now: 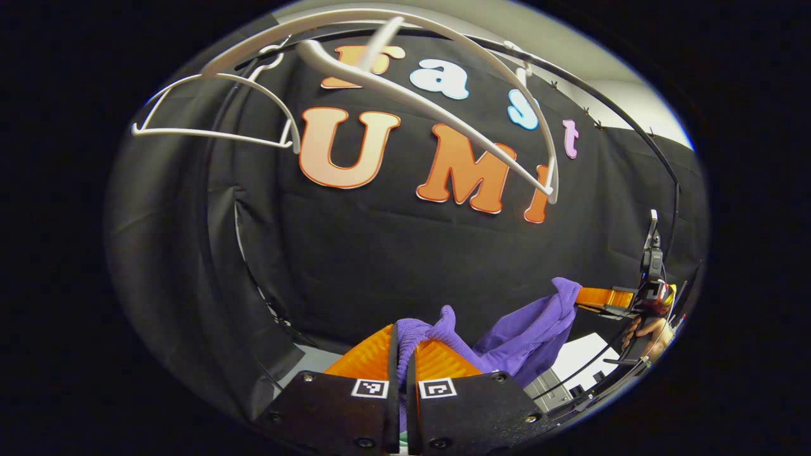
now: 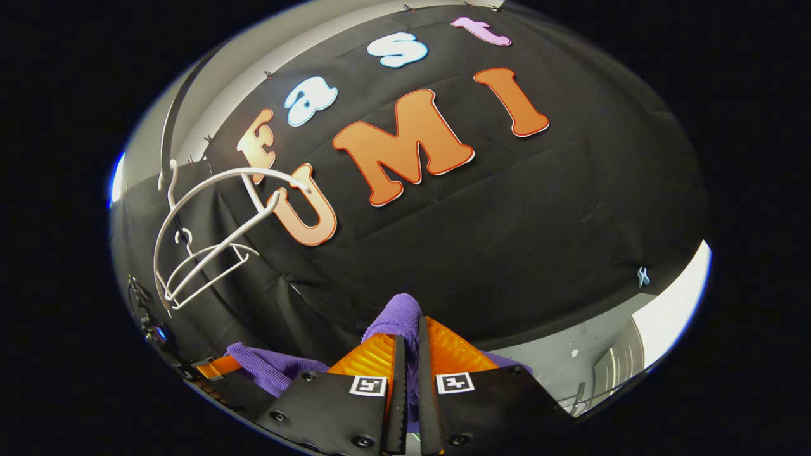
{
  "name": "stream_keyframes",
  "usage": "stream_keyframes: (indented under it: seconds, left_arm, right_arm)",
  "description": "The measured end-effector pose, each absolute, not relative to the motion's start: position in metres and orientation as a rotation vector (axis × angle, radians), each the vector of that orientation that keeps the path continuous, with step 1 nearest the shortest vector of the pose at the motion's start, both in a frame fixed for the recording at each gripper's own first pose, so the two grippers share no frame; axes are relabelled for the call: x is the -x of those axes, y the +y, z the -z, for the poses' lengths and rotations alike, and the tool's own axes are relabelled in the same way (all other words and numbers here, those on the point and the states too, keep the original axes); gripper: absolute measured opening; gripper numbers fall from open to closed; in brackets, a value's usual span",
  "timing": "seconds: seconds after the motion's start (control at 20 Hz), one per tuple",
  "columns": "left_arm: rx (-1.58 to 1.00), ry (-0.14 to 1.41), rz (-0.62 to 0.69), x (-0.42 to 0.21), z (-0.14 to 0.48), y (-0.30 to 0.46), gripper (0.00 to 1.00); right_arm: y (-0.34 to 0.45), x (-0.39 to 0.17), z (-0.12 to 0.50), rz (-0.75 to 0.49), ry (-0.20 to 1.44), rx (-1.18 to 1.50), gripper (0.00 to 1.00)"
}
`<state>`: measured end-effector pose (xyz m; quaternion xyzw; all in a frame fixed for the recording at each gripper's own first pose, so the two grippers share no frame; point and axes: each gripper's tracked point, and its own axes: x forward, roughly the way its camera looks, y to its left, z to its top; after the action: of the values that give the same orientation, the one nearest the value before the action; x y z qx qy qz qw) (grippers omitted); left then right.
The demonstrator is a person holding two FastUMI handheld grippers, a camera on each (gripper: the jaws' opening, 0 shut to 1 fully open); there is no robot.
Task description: Grasp the clothes on the hanger with both hands and then place them into the laundry hamper below.
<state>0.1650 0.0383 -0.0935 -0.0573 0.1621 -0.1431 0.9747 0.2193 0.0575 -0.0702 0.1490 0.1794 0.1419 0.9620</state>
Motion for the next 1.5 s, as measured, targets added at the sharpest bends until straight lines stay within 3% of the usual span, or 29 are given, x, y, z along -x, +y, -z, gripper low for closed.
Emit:
stream_keyframes:
  seconds: [0.4,0.7,1.5]
  left_arm:
    - [0.100,0.432,0.386,-0.173,0.129,-0.052,0.04]
    - [0.057,0.584,0.412,-0.175,0.192,-0.090,0.05]
    - [-0.070,1.038,0.343,-0.145,0.369,-0.072,0.05]
  right_arm:
    - [0.067,-0.198,0.118,-0.258,0.432,-0.240,0.16]
    - [0.063,-0.203,0.174,-0.194,0.520,-0.182,0.15]
    - [0.018,-0.185,0.377,0.028,0.942,-0.037,0.16]
